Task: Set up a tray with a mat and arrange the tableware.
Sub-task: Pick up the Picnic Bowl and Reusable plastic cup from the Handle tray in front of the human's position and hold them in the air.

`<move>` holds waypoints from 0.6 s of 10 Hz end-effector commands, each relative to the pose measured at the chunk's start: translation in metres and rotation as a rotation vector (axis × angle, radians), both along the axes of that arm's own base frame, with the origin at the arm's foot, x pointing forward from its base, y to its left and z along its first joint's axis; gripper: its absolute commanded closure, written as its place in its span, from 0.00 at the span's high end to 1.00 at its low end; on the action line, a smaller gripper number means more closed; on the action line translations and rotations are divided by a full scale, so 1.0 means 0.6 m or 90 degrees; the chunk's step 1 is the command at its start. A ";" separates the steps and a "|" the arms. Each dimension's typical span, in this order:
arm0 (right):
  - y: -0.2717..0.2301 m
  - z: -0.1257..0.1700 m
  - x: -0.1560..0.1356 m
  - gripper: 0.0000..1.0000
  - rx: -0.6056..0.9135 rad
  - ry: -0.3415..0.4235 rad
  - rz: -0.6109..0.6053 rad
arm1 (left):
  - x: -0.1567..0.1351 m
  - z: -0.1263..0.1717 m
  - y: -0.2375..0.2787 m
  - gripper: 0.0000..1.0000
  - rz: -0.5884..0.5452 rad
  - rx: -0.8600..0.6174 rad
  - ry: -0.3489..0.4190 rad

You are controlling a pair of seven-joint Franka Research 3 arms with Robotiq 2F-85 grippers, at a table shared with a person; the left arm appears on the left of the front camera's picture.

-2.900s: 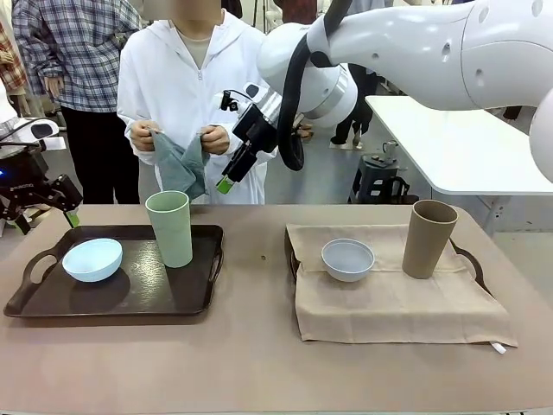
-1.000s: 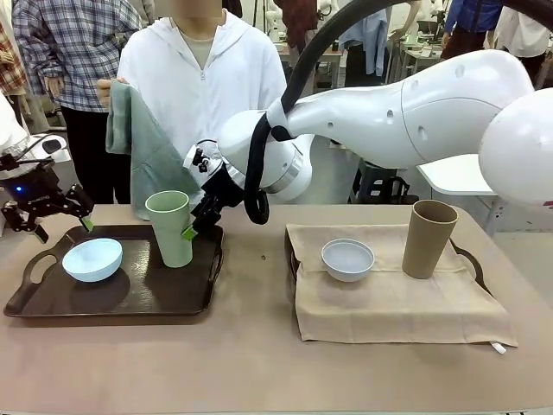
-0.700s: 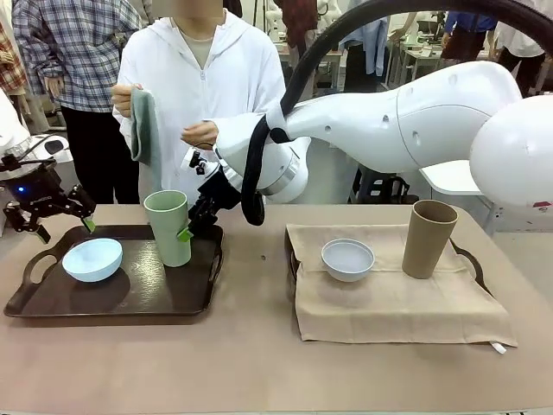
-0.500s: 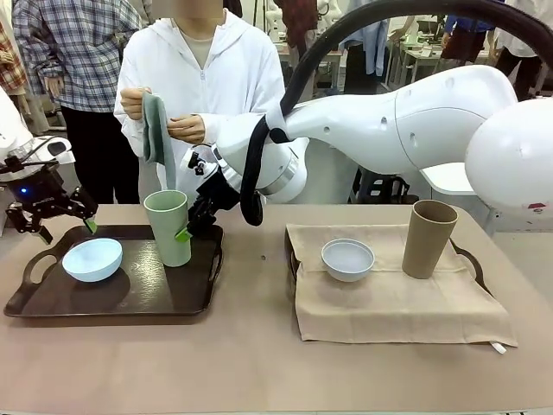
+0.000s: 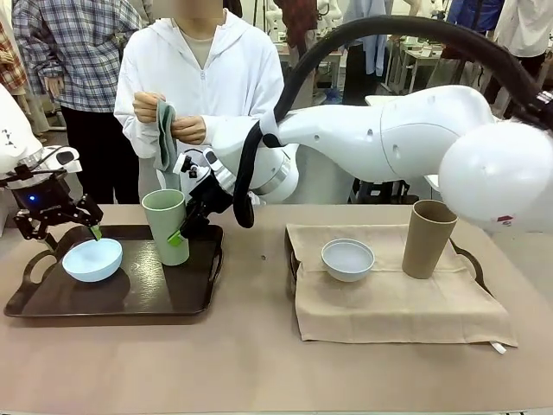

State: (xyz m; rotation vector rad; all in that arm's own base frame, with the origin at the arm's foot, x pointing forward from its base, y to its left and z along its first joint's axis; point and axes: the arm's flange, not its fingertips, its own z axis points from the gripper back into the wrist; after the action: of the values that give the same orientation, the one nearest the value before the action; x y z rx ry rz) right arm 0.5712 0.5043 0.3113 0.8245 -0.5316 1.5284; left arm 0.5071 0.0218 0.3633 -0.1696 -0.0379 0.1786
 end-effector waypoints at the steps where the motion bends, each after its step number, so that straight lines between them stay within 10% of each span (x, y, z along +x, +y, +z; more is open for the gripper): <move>1: 0.028 0.000 0.036 1.00 -0.022 0.016 0.012 | 0.007 0.000 -0.014 1.00 -0.006 0.023 0.032; 6: 0.048 -0.019 0.061 1.00 -0.026 0.060 0.031 | -0.025 -0.009 -0.022 1.00 -0.006 0.087 0.020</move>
State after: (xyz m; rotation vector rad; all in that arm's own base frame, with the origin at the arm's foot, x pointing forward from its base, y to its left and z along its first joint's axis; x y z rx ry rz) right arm 0.5882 0.5164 0.2984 0.8847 -0.4441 1.5359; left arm 0.5012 0.0153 0.3570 -0.0818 0.0071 0.1471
